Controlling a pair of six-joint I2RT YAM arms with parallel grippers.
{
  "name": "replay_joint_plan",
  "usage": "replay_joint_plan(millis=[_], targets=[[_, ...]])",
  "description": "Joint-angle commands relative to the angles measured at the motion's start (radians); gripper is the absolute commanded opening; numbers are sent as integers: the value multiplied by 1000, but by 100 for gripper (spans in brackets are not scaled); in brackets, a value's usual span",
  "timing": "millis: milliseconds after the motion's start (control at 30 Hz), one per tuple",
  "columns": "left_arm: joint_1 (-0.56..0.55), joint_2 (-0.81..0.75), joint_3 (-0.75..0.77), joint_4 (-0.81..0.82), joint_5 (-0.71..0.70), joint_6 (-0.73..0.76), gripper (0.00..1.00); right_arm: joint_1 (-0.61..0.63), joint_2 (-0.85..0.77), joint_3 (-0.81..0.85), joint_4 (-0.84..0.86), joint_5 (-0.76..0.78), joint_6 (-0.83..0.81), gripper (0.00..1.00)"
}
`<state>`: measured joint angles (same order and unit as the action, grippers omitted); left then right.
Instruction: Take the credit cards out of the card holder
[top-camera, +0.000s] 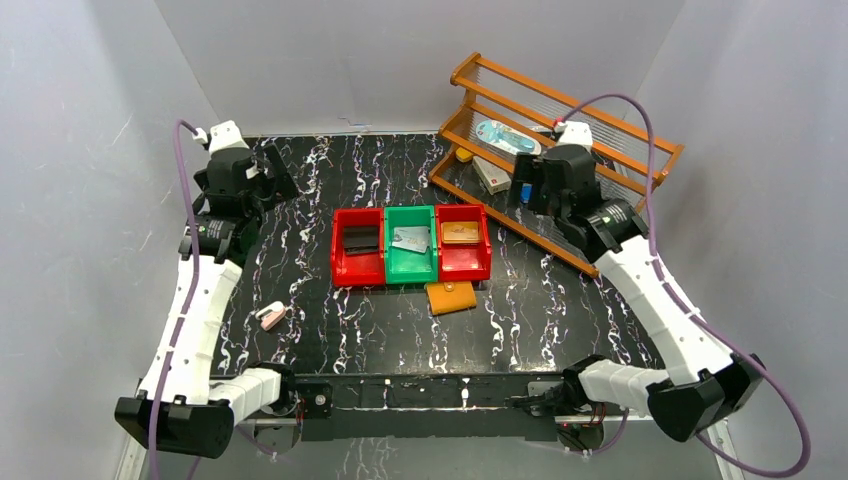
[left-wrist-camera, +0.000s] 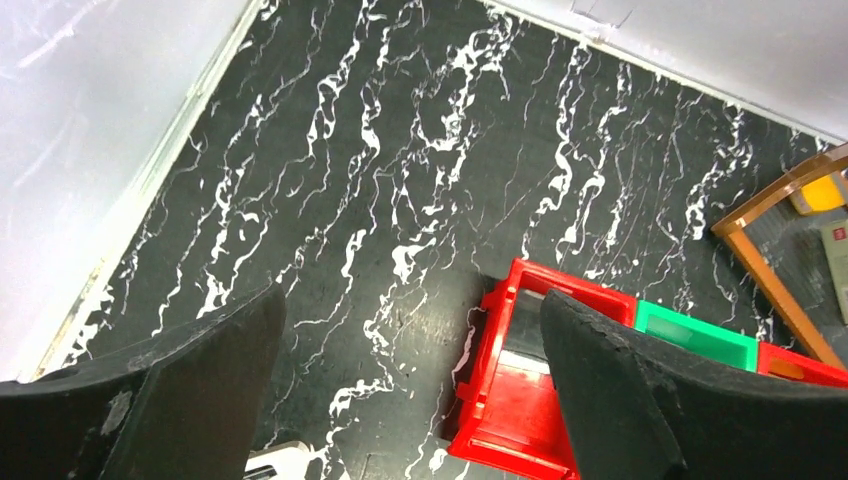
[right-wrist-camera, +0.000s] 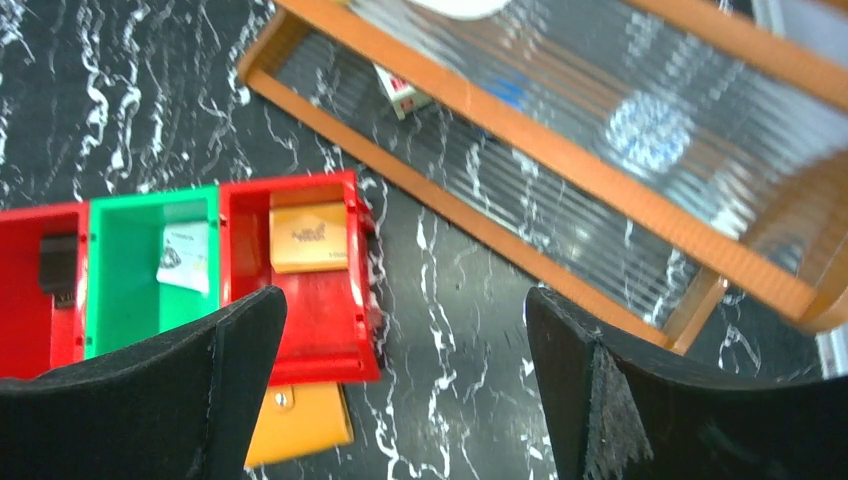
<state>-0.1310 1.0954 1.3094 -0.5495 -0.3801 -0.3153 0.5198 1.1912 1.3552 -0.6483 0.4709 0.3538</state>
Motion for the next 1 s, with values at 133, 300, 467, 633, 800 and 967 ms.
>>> replay_joint_plan(millis=[133,300,467,633,800,967], targets=[[31,-76,-208,117,143,-64,98,-189,-181,-237,73,-374,79,98],[44,-109,-336,158,285,-105,98,-285,-235,-358,100,-593,111,98],[55,-120,-423,187,385,-173,98,-336,-236,-428,95,-721,129,98],[62,-96,-446,201,502,-219,98,-301,-194,-456,88,-744,151,98],[65,-87,-453,214,570,-244,98,-174,-87,-432,98,-608,208,98],[67,-96,-454,215,586,-250,98,-92,56,-384,111,-467,265,98]])
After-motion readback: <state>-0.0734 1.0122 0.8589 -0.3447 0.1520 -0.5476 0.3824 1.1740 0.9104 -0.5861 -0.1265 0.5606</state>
